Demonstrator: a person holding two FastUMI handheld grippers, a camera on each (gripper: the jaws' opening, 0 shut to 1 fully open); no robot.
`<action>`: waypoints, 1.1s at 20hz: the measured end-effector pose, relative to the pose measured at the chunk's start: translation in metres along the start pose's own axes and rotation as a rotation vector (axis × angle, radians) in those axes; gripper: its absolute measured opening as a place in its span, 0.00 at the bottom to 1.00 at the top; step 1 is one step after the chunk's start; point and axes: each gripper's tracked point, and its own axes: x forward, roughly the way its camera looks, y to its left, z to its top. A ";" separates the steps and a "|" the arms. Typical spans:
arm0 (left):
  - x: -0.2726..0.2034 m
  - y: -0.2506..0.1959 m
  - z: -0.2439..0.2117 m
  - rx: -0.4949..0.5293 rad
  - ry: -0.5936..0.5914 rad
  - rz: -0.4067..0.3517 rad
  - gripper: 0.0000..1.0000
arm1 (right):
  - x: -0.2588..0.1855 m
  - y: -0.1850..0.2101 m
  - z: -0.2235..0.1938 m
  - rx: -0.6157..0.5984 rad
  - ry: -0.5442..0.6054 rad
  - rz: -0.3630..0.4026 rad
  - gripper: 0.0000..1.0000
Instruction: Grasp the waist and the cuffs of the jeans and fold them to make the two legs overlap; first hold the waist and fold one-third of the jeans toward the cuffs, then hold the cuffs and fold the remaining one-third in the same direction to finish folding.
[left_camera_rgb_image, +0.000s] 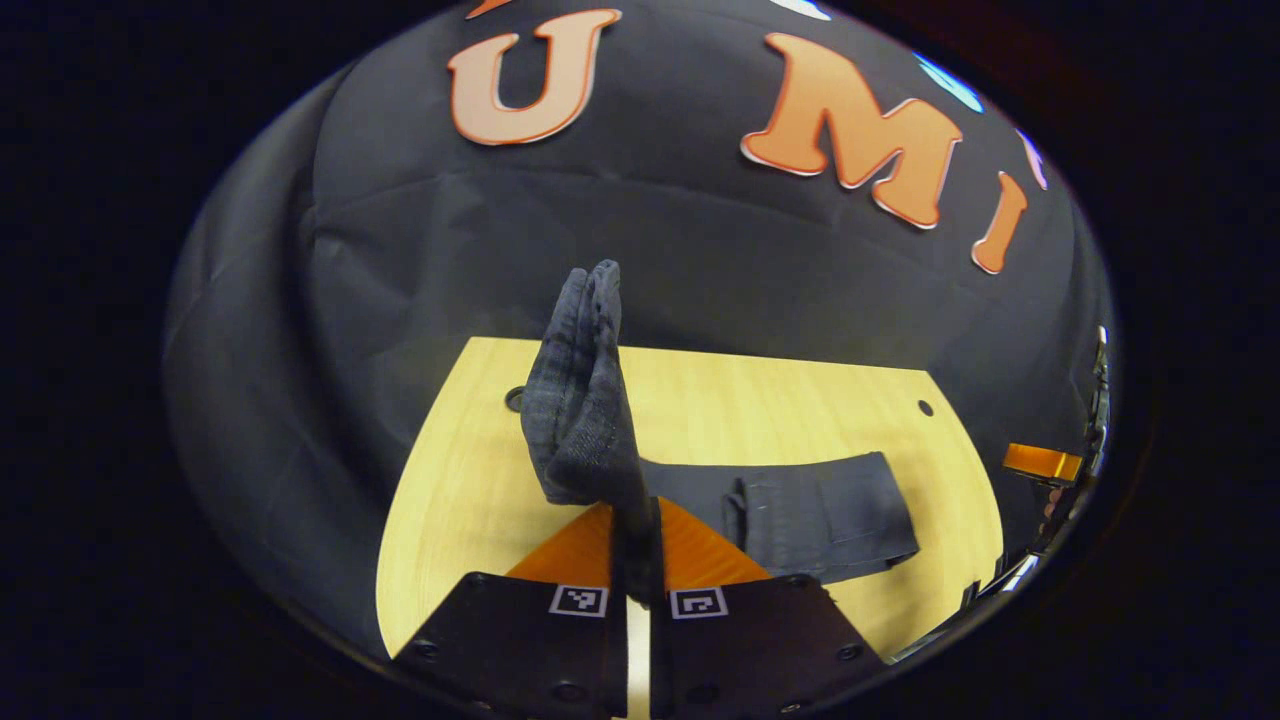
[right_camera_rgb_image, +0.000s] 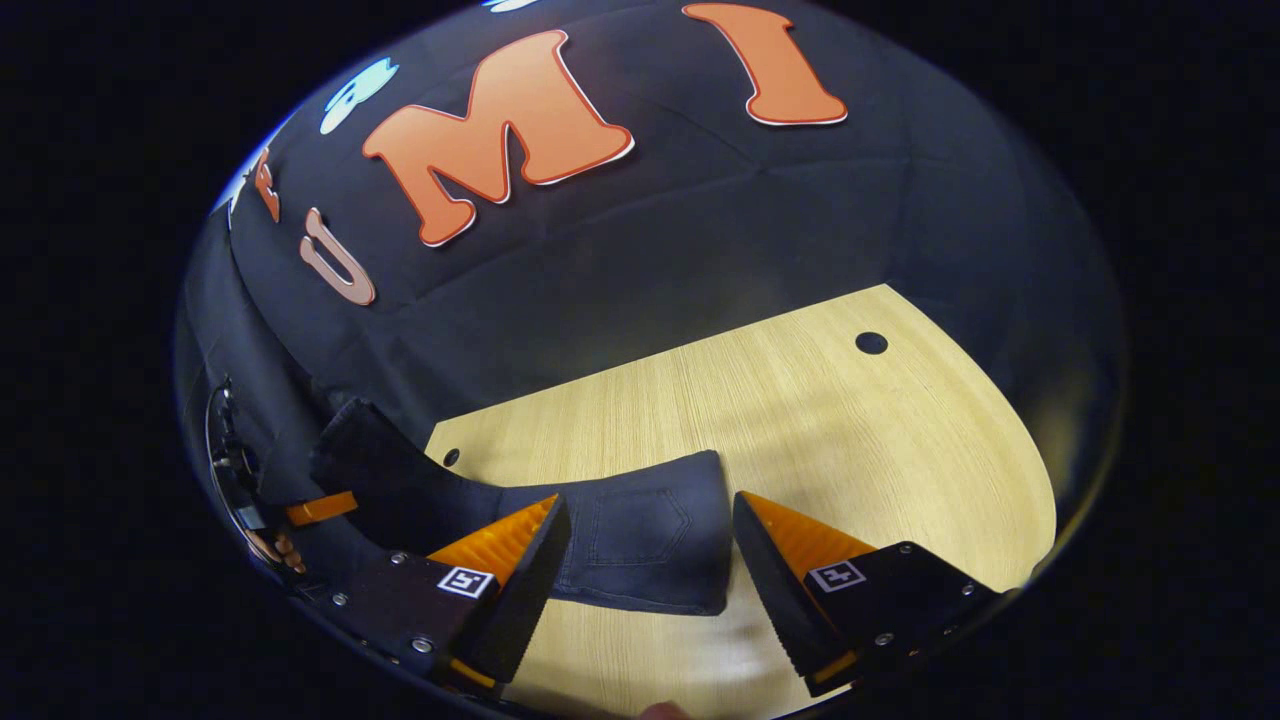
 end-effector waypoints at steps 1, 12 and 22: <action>0.001 -0.019 0.005 0.018 -0.004 -0.022 0.08 | 0.000 -0.001 0.000 -0.005 0.001 0.003 0.99; 0.049 -0.189 -0.031 0.160 0.129 -0.116 0.08 | 0.002 0.002 0.001 -0.036 -0.002 0.061 0.99; 0.033 -0.219 -0.025 0.095 0.005 -0.130 0.85 | -0.018 0.001 0.028 -0.148 -0.186 0.039 0.98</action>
